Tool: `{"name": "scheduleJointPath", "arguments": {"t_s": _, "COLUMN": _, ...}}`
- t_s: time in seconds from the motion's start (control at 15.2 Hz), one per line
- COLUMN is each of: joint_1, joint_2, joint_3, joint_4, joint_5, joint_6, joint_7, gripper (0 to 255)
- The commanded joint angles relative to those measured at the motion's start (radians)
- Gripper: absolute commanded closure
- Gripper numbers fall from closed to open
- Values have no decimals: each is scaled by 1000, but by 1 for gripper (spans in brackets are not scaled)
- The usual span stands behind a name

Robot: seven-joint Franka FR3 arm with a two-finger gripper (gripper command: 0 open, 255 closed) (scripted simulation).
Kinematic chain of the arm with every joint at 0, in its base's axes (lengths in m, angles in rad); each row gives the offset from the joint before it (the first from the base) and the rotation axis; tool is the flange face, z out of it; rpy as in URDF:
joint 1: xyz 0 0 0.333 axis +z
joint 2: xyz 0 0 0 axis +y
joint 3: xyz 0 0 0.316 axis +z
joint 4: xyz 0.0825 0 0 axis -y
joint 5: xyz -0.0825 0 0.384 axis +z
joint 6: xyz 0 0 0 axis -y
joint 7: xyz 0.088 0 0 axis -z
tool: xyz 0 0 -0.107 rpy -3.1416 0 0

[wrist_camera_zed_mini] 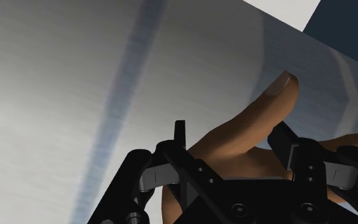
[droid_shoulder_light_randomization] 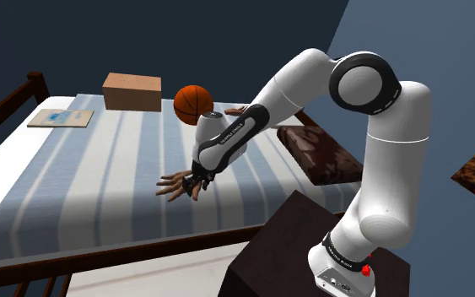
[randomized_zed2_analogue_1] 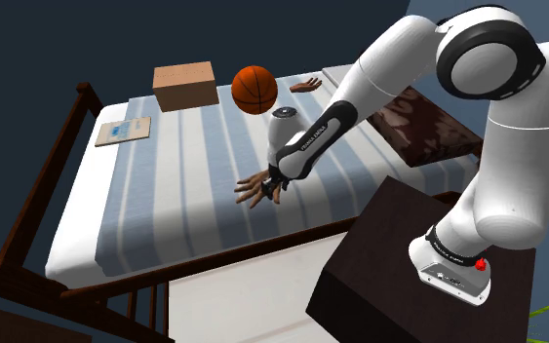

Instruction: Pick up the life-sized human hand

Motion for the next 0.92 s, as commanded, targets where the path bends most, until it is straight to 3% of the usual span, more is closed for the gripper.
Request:
{"name": "scheduleJointPath", "arguments": {"t_s": 0.0, "joint_1": -3, "joint_2": -22, "joint_3": 1, "joint_4": -3, "joint_5": 2, "joint_6": -18, "joint_7": -2, "gripper": 255}}
{"name": "scheduleJointPath", "arguments": {"t_s": 0.86, "joint_1": -10, "joint_2": -153, "joint_3": 9, "joint_4": -4, "joint_5": 13, "joint_6": -147, "joint_7": 0, "gripper": 255}}
